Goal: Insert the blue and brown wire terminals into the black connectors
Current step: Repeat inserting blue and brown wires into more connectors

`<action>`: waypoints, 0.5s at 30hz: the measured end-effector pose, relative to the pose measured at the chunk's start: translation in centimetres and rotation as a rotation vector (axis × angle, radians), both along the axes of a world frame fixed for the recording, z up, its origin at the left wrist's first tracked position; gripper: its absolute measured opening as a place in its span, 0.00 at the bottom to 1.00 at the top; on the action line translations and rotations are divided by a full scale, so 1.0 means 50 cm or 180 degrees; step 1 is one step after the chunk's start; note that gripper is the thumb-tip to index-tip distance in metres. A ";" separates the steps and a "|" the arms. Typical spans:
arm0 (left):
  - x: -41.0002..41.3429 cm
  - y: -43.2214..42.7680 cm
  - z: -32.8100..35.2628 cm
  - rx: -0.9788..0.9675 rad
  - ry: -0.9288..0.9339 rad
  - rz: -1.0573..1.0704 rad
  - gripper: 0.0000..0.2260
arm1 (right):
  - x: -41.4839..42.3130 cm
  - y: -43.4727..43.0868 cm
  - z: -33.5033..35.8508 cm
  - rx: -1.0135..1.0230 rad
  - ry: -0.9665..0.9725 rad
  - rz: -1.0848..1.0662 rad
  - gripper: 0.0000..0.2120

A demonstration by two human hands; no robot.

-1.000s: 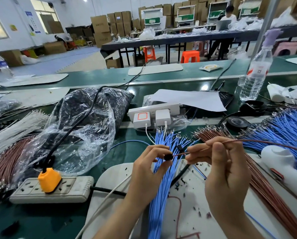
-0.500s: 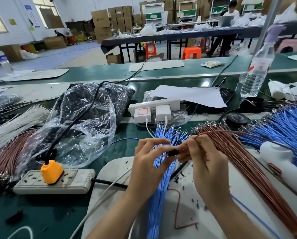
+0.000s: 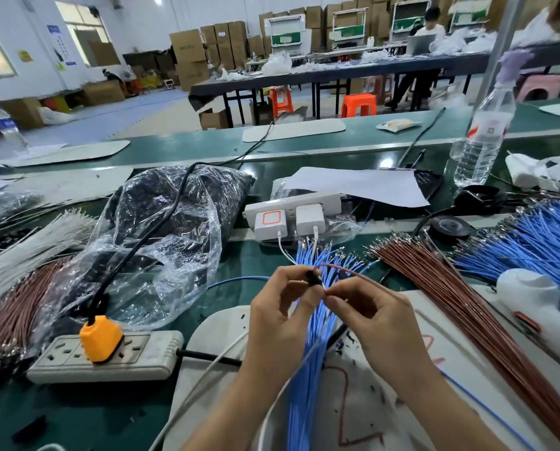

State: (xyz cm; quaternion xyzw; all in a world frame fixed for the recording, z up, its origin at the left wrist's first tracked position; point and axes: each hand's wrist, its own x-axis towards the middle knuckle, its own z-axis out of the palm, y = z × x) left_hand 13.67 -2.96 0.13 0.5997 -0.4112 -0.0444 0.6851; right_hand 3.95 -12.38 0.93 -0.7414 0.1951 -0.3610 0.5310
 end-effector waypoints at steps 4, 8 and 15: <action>0.046 0.003 0.018 -0.1087 0.2678 -0.0150 0.06 | -0.013 -0.007 0.014 0.1283 0.0663 0.1319 0.11; 0.098 0.022 0.020 -0.1515 0.3871 -0.0007 0.06 | -0.038 -0.019 0.039 0.1209 0.1856 0.3395 0.09; 0.069 0.012 0.024 -0.0894 0.3370 -0.0429 0.06 | -0.029 -0.018 0.033 0.1576 0.1717 0.3583 0.06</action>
